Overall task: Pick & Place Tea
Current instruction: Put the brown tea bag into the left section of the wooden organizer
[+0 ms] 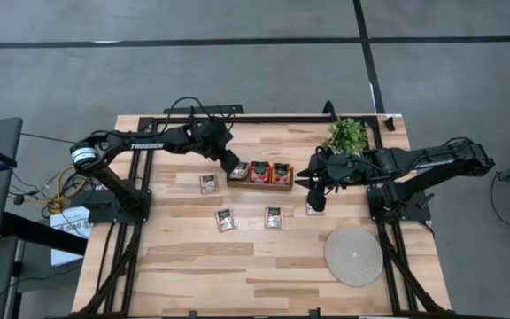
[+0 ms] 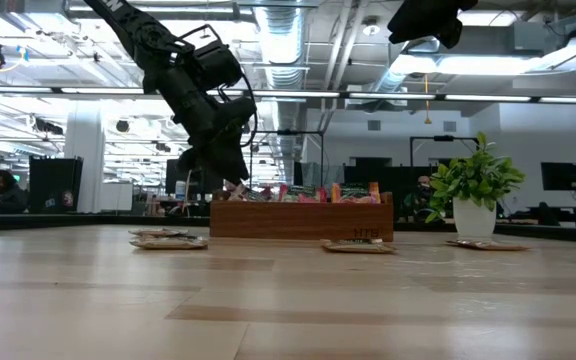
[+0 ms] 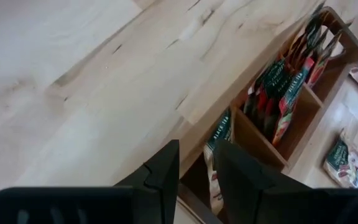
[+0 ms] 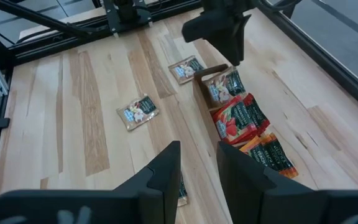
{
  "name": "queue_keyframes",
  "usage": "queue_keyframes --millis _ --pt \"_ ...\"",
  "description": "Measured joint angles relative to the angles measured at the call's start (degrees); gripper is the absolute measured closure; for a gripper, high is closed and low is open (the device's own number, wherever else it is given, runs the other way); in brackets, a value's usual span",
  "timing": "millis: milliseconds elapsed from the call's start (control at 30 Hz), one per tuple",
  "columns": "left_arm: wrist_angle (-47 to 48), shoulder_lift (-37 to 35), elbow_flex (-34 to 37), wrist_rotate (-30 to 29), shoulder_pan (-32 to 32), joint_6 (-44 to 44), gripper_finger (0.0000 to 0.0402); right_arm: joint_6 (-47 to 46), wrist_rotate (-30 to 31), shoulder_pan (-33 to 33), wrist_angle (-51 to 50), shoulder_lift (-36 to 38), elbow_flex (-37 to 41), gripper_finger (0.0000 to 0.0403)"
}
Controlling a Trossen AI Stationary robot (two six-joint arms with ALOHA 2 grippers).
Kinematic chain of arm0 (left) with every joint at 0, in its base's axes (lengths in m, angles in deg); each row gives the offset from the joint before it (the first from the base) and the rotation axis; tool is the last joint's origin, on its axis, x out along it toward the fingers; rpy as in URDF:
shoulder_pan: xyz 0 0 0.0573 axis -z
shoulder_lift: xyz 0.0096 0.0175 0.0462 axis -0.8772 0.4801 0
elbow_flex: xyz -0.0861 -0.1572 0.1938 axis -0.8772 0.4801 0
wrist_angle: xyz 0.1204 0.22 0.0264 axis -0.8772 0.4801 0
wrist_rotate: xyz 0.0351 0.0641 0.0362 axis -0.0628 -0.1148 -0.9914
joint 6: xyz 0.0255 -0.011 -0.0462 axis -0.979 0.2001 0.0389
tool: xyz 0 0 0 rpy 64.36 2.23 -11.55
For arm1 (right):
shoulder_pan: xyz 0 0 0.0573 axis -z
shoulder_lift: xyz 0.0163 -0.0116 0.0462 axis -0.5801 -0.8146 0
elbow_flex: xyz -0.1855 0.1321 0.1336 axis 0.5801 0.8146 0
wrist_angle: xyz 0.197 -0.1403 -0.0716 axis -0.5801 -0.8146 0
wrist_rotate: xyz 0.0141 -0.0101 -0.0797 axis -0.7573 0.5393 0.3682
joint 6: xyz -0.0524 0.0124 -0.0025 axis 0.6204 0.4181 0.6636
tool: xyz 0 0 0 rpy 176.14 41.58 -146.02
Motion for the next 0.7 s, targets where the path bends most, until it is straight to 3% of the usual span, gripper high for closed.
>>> queue_keyframes --millis 533,700 --pt "-2.5 3.3 0.0 2.9 0.6 1.5 0.0308 0.0 0.0 0.0 0.0 0.0 0.0 0.0306" --pt "-2.0 3.3 0.0 3.2 0.6 0.9 0.0325 0.1 0.0 0.2 0.0 0.0 0.0 0.0306"
